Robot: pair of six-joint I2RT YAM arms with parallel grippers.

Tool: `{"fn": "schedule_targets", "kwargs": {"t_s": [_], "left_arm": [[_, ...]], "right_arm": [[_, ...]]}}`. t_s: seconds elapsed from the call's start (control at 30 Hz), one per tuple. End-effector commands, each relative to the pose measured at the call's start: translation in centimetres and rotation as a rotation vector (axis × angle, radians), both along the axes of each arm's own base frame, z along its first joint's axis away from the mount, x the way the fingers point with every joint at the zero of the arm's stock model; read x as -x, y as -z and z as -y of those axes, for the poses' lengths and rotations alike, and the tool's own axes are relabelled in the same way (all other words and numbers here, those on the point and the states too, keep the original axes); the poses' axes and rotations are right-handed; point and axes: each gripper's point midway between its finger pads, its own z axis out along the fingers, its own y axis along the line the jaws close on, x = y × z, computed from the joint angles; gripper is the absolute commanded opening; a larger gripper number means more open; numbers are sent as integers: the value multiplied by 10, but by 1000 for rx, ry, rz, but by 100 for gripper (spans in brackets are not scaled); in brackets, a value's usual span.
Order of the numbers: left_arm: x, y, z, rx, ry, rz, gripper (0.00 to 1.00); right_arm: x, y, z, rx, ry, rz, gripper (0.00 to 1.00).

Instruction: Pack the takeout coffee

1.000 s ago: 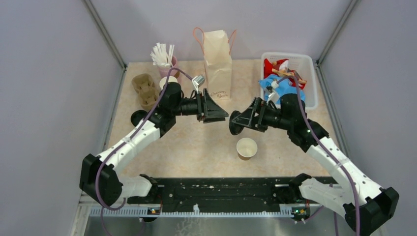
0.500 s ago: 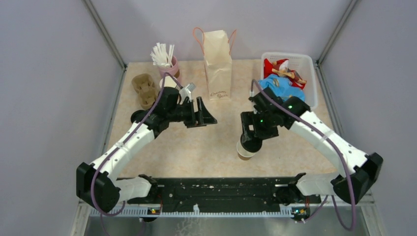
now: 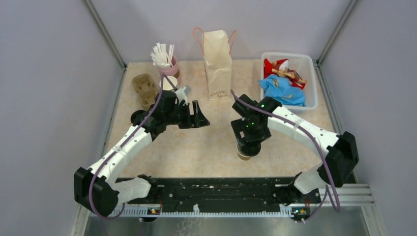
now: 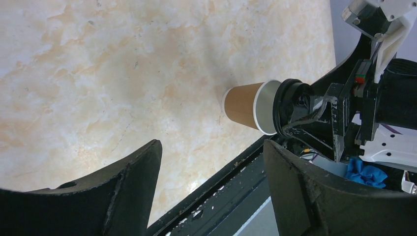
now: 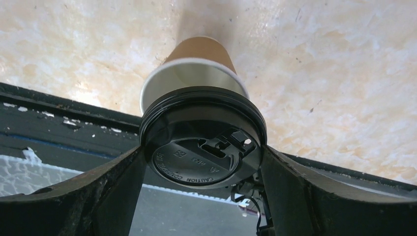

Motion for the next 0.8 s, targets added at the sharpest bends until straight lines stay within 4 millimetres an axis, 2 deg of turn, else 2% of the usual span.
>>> {"fn": "schedule_targets", "kwargs": {"t_s": [0.0, 0.3, 0.53, 0.63, 0.67, 0.77], "left_arm": [[-4, 1, -5, -17, 6, 28, 82], [-5, 2, -4, -15, 17, 18, 82], [-4, 3, -5, -7, 38, 9, 84], [7, -2, 13, 88, 131, -36, 86], [11, -2, 20, 125, 155, -72, 89], [21, 1, 43, 202, 213, -137, 94]], "right_arm": [[-13, 3, -15, -28, -21, 33, 84], [-13, 14, -18, -18, -17, 26, 85], [-15, 2, -23, -58, 23, 51, 87], [-16, -16, -21, -140, 57, 85, 88], [-18, -24, -16, -188, 87, 96, 88], [-19, -30, 1, -341, 172, 55, 87]]}}
